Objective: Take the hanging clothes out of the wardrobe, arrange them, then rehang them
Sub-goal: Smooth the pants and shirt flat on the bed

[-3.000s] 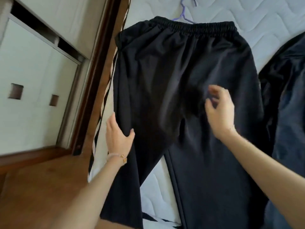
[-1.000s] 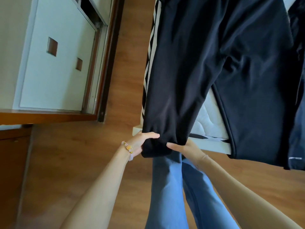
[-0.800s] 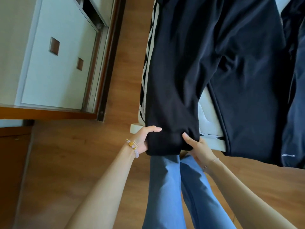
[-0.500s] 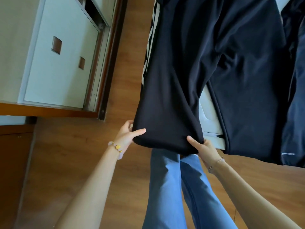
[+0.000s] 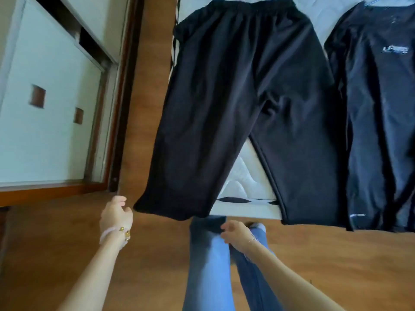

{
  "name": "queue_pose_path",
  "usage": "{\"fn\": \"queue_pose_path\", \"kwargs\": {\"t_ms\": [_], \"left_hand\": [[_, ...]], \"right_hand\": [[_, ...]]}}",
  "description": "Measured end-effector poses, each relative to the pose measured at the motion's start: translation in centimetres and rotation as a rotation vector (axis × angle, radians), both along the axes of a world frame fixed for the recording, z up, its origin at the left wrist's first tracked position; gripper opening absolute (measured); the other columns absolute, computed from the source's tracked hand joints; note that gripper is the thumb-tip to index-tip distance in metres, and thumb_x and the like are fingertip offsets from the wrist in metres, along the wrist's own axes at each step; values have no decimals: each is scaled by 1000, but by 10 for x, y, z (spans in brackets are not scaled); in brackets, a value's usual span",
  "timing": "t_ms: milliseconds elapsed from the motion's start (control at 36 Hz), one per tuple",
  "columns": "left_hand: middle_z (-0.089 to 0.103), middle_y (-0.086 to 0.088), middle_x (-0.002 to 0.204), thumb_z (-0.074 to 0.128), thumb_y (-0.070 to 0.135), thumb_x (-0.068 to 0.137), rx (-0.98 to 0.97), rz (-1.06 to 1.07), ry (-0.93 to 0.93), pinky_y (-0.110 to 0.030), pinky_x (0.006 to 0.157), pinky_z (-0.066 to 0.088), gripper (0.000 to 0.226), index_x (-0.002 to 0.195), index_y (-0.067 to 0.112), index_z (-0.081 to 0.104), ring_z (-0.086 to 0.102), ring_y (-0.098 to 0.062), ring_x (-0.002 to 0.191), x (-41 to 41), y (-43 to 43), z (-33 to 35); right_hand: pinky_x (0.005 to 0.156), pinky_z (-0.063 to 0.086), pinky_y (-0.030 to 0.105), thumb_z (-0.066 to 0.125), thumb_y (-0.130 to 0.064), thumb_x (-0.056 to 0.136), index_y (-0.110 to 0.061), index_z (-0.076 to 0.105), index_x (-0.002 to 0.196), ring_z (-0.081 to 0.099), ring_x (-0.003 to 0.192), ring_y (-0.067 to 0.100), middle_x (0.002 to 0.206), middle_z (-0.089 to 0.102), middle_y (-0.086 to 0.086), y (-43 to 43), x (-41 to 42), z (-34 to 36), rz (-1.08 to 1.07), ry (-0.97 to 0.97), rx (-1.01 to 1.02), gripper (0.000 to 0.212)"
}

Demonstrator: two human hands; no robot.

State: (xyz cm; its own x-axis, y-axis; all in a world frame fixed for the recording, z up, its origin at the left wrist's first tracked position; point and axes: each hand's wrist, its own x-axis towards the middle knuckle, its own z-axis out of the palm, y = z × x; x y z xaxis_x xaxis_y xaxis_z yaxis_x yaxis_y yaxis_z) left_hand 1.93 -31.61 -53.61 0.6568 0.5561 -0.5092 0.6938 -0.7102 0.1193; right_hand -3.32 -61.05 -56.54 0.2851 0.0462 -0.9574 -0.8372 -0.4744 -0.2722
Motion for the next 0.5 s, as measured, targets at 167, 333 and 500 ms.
{"fn": "queue_pose_path", "kwargs": {"t_ms": [167,333,500], "left_hand": [[66,0,103,49,0,88,-278,-204,-50,-28,75,48,23,97,18,62,63,-21,96,12,-102,-5],[62,-1,94,50,3,90,-606,-153,30,-23,78,44,18,93,18,61,61,-19,93,16,-233,-11],[59,-1,100,55,9,90,-720,61,121,-26,86,45,23,113,9,57,57,-18,94,4,-334,-22]], "right_hand": [[69,52,28,58,-17,78,-27,67,87,64,82,19,82,68,-4,-87,25,21,-147,-152,-211,16],[85,44,30,53,-16,86,-20,65,113,60,106,25,112,69,7,-199,47,20,-279,-279,-449,30],[83,36,23,46,-2,85,-11,52,127,55,102,21,125,58,7,-276,48,15,-340,-388,-545,44]]}}
